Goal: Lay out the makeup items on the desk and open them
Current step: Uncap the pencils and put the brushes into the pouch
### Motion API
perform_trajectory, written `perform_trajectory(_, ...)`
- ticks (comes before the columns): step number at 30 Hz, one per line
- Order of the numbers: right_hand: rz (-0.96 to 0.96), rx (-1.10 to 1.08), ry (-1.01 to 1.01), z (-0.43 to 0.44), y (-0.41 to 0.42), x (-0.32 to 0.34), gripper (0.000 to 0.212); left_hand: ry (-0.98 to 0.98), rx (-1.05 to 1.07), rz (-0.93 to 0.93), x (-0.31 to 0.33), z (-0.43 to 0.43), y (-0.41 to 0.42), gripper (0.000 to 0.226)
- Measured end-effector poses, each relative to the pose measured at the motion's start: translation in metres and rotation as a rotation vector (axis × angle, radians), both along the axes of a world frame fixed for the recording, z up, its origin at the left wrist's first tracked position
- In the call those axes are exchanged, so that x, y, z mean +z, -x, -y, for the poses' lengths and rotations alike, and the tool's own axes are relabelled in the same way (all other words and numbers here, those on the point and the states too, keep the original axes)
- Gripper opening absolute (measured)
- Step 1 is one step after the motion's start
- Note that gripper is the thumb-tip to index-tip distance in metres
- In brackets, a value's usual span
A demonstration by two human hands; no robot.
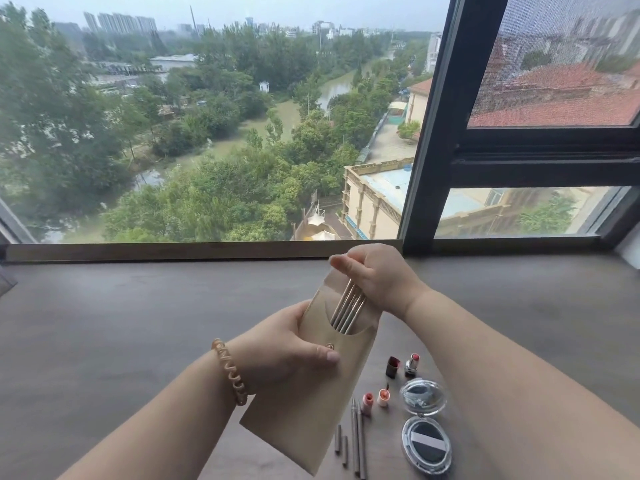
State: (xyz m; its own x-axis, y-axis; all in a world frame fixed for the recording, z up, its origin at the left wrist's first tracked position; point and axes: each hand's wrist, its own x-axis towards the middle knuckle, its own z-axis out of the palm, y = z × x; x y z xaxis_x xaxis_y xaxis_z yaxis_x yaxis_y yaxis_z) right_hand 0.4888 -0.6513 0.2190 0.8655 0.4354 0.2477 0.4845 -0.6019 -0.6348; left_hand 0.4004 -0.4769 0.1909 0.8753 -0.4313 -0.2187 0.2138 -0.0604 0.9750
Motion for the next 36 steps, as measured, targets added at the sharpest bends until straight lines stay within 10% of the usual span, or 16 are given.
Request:
perform_trajectory(9,0.036,-0.155,-0.055,-0.002,0.002,-0.017,0.044,0.044,-0.003,-0.030,-0.005,0.008,0.006,0.057)
perform_trajectory(16,-0.170,-0.495,-0.575,0.020,0.007,-0.026,0.041,0.188,0.065,-0.093,-0.007,0.004,0.011,0.050)
perform_trajectory(20,-0.726,-0.308,-0.671,0.014,0.022,-0.039,0.035,0.194,0.134,-0.126,-0.010,0.005,0.010,0.049)
perform_trajectory(27,-0.679,-0.196,-0.844,0.007,0.029,-0.044,0.018,0.149,0.228,-0.182,-0.024,0.007,0.008,0.042)
perform_trajectory(36,-0.858,-0.161,-0.748,0.004,0.047,-0.092,0.061,0.085,0.437,-0.177,-0.052,0.025,0.002,0.025)
